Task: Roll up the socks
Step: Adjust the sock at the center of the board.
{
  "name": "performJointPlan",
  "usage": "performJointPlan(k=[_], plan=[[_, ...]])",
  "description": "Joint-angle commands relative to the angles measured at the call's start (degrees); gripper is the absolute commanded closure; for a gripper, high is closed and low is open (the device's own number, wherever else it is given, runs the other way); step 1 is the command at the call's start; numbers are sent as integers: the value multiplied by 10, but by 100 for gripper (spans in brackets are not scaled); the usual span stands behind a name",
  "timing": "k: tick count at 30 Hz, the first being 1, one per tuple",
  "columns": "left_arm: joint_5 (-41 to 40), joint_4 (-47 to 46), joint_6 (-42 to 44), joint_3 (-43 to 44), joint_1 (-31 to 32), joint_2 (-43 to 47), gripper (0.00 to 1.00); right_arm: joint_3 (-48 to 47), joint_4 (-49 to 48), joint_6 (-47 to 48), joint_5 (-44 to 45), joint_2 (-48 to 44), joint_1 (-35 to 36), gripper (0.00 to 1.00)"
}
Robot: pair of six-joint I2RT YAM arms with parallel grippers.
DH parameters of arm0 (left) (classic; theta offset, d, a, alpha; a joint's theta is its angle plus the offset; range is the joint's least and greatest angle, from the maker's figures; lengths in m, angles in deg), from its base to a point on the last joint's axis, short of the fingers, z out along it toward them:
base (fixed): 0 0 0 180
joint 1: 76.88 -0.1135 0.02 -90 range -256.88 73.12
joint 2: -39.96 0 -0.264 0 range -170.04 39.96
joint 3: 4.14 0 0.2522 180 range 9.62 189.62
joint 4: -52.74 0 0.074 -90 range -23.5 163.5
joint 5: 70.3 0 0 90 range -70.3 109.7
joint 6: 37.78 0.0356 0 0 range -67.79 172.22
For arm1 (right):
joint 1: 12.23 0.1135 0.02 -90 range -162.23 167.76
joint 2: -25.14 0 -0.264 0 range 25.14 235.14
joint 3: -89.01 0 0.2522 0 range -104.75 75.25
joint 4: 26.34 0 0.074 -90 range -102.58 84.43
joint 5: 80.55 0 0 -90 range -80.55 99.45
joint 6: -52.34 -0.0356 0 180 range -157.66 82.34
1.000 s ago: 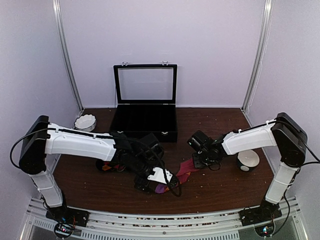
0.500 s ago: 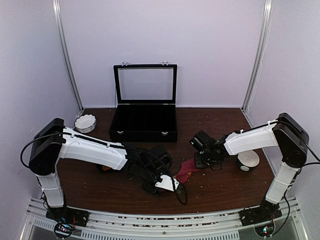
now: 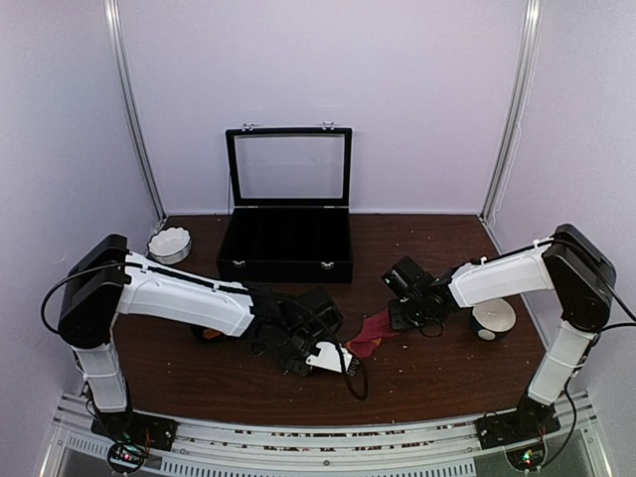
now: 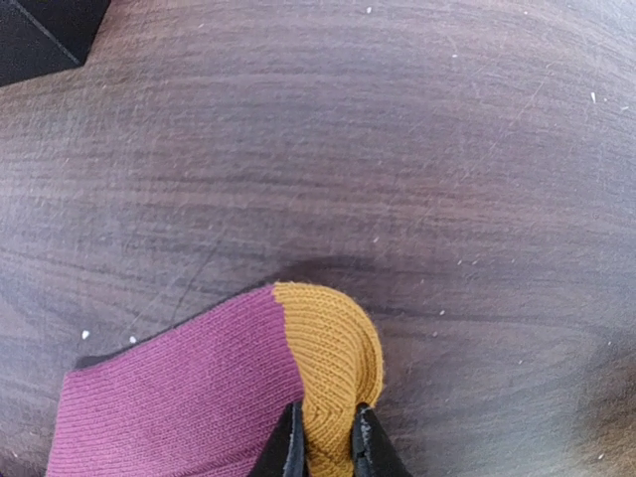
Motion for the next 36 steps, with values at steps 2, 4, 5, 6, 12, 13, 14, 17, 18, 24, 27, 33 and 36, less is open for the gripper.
performJointPlan(k=[2, 4, 5, 6, 12, 13, 14, 17, 18, 24, 27, 33, 36], plan=[[-178, -24, 36, -4, -9, 41, 100, 16, -13, -2, 16, -26, -16, 84], [-242, -48, 56, 5, -22, 34, 100, 17, -16, 1, 20, -39, -21, 84], [-281, -56, 65, 13, -30, 29, 100, 17, -18, 3, 21, -46, -24, 84], [-307, -65, 74, 18, -36, 24, 100, 15, -17, 6, 23, -52, -27, 84], [-412, -164, 157, -18, -27, -9, 100, 15, -21, 12, 29, -77, -34, 86], [-419, -179, 167, -22, -25, -11, 100, 16, -24, 12, 30, -79, -34, 86], [-423, -182, 170, -20, -24, -12, 100, 18, -26, 11, 30, -80, -34, 87], [-415, -159, 157, 5, -21, -10, 100, 24, -29, 9, 31, -80, -34, 87], [-416, -159, 161, 8, -20, -8, 100, 25, -28, 7, 36, -81, -34, 88], [-466, -387, 336, -18, -23, -4, 100, 8, -28, 32, 50, -100, -41, 89], [-485, -419, 379, 6, -31, -5, 100, -23, -17, 45, 48, -99, -47, 89], [-486, -231, 270, 18, -19, 0, 96, -57, -13, 58, 33, -52, -58, 87], [-407, -25, 129, 18, 27, -9, 84, -58, -18, 53, 36, -4, -59, 87]])
